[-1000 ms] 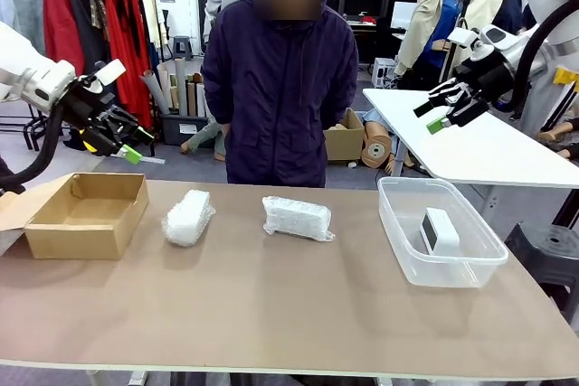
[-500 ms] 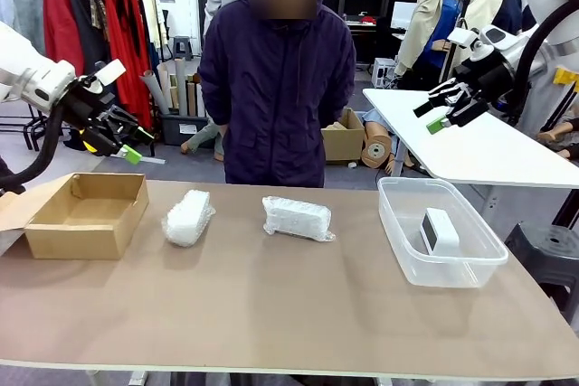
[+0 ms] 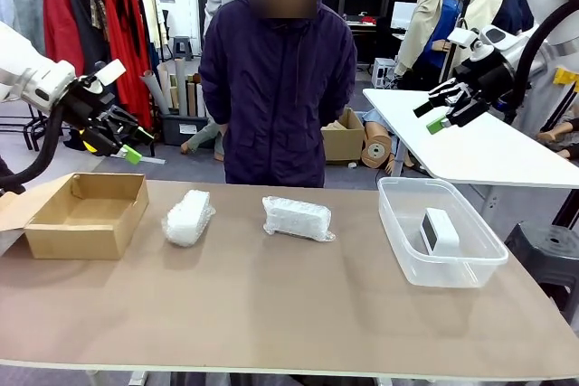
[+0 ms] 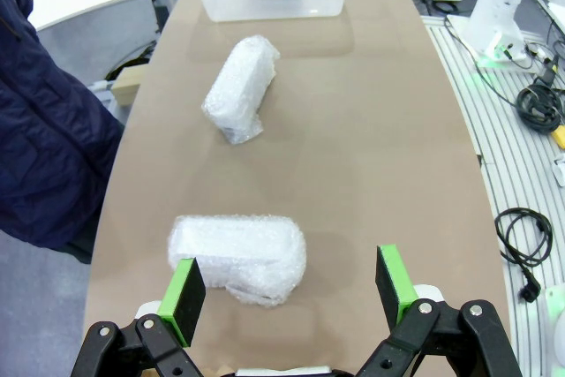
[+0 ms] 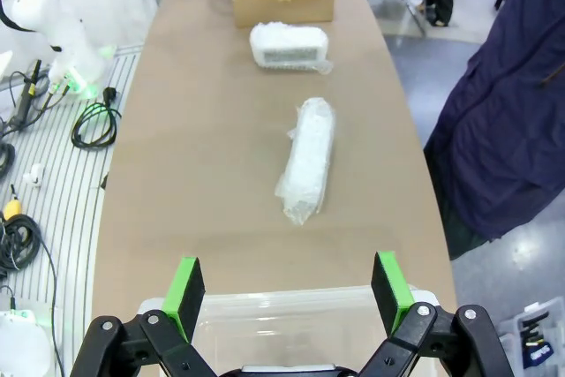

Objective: Separate and place wrapped and unwrapped clocks.
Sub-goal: Pick up the Digital clock indicated by the person.

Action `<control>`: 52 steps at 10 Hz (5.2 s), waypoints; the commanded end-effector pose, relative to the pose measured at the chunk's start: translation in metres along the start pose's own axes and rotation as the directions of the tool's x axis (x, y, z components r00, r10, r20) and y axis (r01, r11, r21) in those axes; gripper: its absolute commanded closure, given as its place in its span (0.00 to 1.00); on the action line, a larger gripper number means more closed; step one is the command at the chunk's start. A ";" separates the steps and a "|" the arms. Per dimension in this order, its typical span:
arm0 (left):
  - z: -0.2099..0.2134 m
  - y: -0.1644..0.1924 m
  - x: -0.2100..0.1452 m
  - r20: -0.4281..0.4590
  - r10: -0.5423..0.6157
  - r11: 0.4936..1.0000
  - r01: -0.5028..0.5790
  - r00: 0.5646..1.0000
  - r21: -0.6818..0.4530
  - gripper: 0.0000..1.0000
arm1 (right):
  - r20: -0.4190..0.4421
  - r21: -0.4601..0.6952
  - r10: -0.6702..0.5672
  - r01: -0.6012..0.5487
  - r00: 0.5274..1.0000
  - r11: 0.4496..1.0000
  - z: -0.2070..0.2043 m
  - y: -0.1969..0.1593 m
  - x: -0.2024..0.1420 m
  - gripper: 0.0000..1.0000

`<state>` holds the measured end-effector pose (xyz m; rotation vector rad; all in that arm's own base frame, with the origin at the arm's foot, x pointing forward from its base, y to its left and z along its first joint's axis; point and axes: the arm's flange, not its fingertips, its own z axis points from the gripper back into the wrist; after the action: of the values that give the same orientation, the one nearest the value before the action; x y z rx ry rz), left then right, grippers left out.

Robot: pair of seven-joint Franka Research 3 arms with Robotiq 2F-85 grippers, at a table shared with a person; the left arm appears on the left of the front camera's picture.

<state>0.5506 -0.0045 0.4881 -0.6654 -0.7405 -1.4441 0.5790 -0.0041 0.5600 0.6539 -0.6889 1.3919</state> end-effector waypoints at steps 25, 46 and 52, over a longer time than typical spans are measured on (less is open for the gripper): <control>0.000 0.000 0.001 0.005 -0.003 1.000 0.003 1.000 -0.001 0.00 | -0.017 0.005 0.009 -0.009 1.000 1.000 0.001 0.003 0.002 0.00; -0.031 0.009 0.071 -0.253 0.010 0.998 -0.024 0.967 -0.052 0.00 | -0.017 0.005 0.009 -0.009 1.000 1.000 0.001 0.003 0.002 0.00; -0.132 0.046 0.141 -0.576 -0.147 0.989 0.110 0.805 -0.098 0.00 | -0.017 0.005 0.009 -0.009 1.000 1.000 0.001 0.003 0.002 0.00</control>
<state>0.5855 -0.1872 0.5162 -0.2366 -0.3273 -1.6675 0.5789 -0.0044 0.5605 0.6532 -0.6895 1.3920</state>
